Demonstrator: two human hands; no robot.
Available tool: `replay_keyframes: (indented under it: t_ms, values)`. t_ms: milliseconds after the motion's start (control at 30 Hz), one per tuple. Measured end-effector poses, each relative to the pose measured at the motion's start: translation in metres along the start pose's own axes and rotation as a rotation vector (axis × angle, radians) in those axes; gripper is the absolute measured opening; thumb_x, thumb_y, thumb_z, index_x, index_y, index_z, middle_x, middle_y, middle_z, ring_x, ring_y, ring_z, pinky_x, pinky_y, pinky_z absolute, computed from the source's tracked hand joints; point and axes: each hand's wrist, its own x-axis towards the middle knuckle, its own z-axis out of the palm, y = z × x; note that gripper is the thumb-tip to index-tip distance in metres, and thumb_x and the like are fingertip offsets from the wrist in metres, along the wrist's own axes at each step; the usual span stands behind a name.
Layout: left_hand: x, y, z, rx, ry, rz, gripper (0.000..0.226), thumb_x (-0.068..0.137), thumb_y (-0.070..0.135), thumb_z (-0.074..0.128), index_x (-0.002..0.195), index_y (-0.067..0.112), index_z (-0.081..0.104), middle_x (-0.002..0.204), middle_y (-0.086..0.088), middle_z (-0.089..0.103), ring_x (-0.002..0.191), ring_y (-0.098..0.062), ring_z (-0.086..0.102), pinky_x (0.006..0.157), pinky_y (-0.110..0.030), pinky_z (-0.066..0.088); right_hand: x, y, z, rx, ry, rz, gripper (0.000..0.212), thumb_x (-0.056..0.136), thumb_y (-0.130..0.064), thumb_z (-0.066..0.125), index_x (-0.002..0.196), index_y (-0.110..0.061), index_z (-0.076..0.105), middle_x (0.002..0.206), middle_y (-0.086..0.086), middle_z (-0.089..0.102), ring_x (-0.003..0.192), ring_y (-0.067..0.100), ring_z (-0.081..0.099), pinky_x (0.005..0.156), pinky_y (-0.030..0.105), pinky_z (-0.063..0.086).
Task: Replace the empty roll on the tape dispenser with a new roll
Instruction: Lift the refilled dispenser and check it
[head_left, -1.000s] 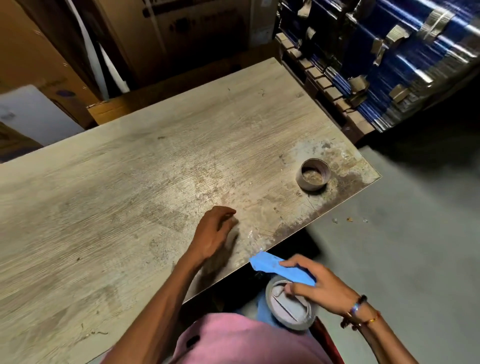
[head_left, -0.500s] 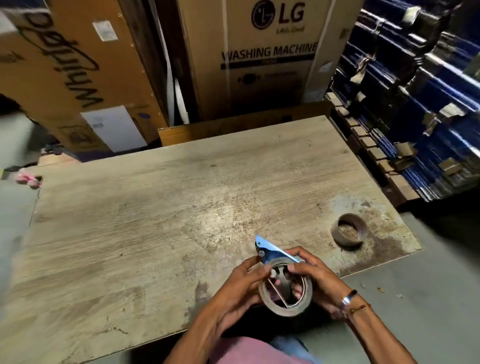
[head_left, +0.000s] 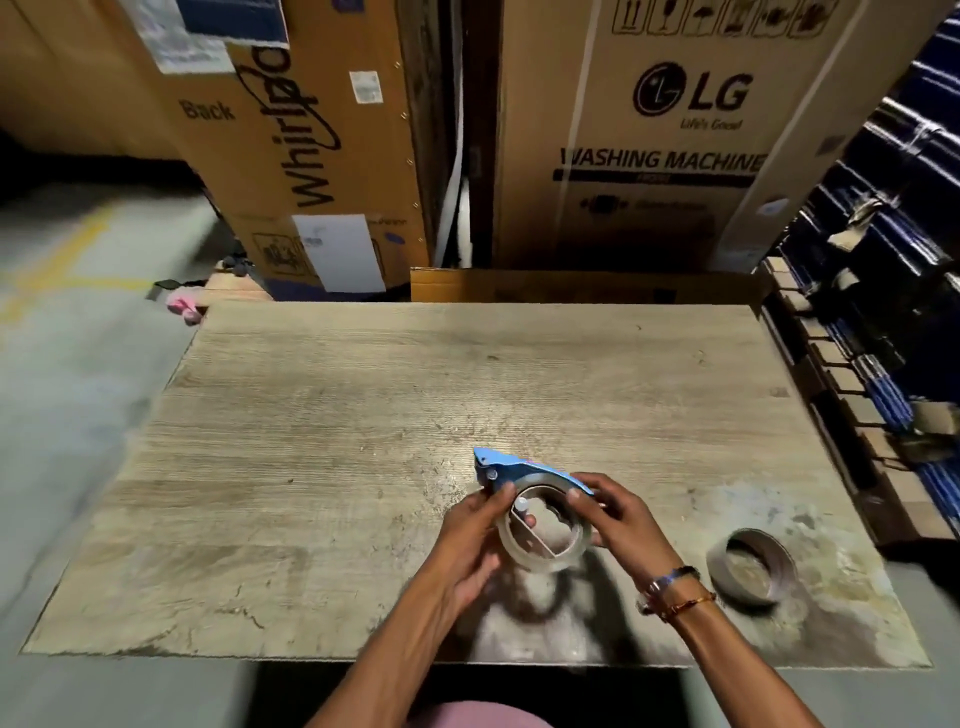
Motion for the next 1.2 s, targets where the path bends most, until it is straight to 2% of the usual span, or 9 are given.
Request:
replay_keyframes:
  t_ms: [200,367,500,567,667,767,900,1100,1200]
  values:
    - [0.018,0.006,0.007,-0.012,0.111,0.074,0.021,0.088,0.015,0.071,0.106,0.005,0.068,0.089,-0.011,0.075,0.074,-0.022,0.07,0.069,-0.033,0.057,0.032,0.016,-0.004,-0.052,0.051,-0.039,0.022,0.094,-0.014,0.068,0.1,-0.033,0.078,0.098,-0.007,0.079,0.096,0.017,0.072,0.088,0.045,0.059]
    - [0.034,0.006,0.019,-0.032,0.178,0.094,0.014,0.091,0.008,0.067,0.099,-0.003,0.068,0.077,-0.01,0.076,0.061,-0.015,0.073,0.054,-0.023,0.056,0.053,0.023,-0.008,-0.082,0.088,-0.034,0.023,0.091,-0.016,0.072,0.092,-0.037,0.08,0.099,-0.01,0.08,0.099,0.018,0.073,0.091,0.042,0.057]
    - [0.051,0.007,0.028,-0.018,0.221,0.083,0.019,0.092,0.008,0.065,0.1,-0.01,0.068,0.074,-0.013,0.077,0.06,-0.018,0.073,0.056,-0.025,0.058,0.067,0.027,-0.01,-0.127,0.125,-0.007,0.025,0.089,-0.016,0.073,0.083,-0.039,0.078,0.091,-0.014,0.079,0.093,0.014,0.073,0.094,0.045,0.057]
    - [0.059,0.008,0.03,0.024,0.257,0.073,0.021,0.09,0.012,0.069,0.1,-0.006,0.07,0.078,-0.013,0.077,0.062,-0.019,0.073,0.057,-0.025,0.057,0.073,0.029,-0.012,-0.121,0.134,0.009,0.01,0.084,-0.032,0.075,0.085,-0.041,0.079,0.093,-0.01,0.08,0.095,0.017,0.074,0.094,0.049,0.057]
    - [0.068,0.009,0.03,0.118,0.324,0.061,0.015,0.087,0.02,0.073,0.087,0.005,0.069,0.076,-0.008,0.077,0.056,-0.014,0.07,0.048,-0.018,0.051,0.086,0.035,-0.017,-0.14,0.124,0.029,0.025,0.068,-0.057,0.069,0.089,-0.046,0.078,0.093,-0.005,0.08,0.093,0.021,0.075,0.088,0.054,0.059]
    - [0.076,0.011,0.03,0.17,0.349,0.061,0.017,0.088,0.02,0.072,0.093,0.004,0.069,0.08,-0.009,0.074,0.051,-0.01,0.069,0.044,-0.015,0.049,0.094,0.035,-0.017,-0.194,0.133,0.019,0.011,0.081,-0.042,0.072,0.09,-0.042,0.077,0.095,-0.003,0.079,0.092,0.02,0.074,0.085,0.053,0.06]
    - [0.083,0.01,0.03,0.191,0.348,0.049,0.012,0.091,0.018,0.07,0.093,0.007,0.07,0.072,-0.003,0.074,0.048,-0.005,0.068,0.043,-0.014,0.047,0.099,0.036,-0.013,-0.246,0.153,0.015,0.014,0.09,-0.027,0.07,0.103,-0.027,0.077,0.099,-0.003,0.077,0.096,0.021,0.071,0.091,0.046,0.057]
    - [0.094,0.005,0.017,0.224,0.361,0.066,0.012,0.088,0.016,0.073,0.08,0.014,0.065,0.085,-0.008,0.076,0.069,-0.016,0.07,0.057,-0.021,0.053,0.1,0.04,-0.009,-0.296,0.203,-0.012,0.02,0.095,-0.018,0.065,0.112,-0.015,0.076,0.096,-0.005,0.071,0.099,0.019,0.066,0.084,0.027,0.047]
    - [0.096,0.002,0.016,0.207,0.344,0.078,0.012,0.086,0.011,0.074,0.078,0.012,0.066,0.08,-0.008,0.076,0.068,-0.017,0.07,0.06,-0.024,0.056,0.102,0.042,-0.009,-0.344,0.227,-0.046,0.021,0.096,-0.013,0.064,0.112,-0.01,0.077,0.084,-0.014,0.062,0.095,0.023,0.064,0.085,0.032,0.048]
